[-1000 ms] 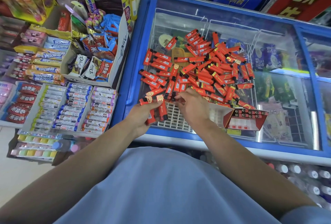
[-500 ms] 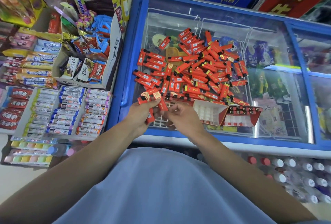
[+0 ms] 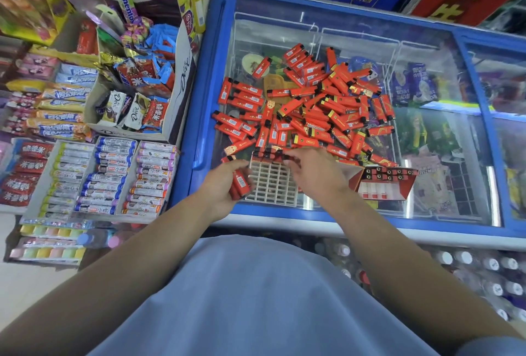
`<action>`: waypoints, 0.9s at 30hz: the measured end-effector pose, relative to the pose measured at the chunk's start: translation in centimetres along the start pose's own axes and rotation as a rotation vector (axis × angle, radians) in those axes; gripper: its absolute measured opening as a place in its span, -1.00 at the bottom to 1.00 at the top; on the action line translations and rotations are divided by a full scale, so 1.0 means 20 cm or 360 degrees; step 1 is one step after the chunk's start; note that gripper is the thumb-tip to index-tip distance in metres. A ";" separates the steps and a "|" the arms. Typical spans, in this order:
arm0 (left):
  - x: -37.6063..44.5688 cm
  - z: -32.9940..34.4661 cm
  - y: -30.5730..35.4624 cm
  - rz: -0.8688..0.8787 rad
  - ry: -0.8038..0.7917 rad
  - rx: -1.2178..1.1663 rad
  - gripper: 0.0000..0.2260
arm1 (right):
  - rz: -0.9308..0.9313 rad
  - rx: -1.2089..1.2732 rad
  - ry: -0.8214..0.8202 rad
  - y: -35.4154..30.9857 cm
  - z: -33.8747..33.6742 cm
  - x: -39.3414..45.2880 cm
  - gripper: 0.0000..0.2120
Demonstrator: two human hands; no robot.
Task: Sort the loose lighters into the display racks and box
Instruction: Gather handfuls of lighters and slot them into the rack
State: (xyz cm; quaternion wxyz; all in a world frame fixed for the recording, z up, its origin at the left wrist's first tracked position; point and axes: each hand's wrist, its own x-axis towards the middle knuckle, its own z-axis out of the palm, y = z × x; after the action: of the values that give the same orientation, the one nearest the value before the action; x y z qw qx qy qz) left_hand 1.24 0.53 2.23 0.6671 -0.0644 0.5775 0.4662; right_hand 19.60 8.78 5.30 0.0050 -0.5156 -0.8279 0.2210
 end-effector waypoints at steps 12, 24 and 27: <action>-0.02 -0.01 -0.01 0.0068 -0.0181 0.0120 -0.80 | 0.0079 -0.0004 0.0086 -0.01 0.06 0.01 -0.84; -0.04 0.07 -0.02 0.0097 -0.0358 0.0357 -0.80 | 0.0307 0.0912 -0.0139 -0.10 0.06 -0.06 -0.57; -0.06 0.09 -0.02 0.0027 -0.0416 0.0526 -0.84 | 0.0215 0.0891 -0.0305 -0.08 0.04 -0.06 -0.49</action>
State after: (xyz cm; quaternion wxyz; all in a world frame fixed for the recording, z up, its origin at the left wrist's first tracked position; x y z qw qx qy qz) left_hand 2.90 0.73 3.56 0.7338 0.1118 0.5551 0.3753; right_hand 18.73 6.88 5.49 0.0541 -0.5248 -0.6954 0.4880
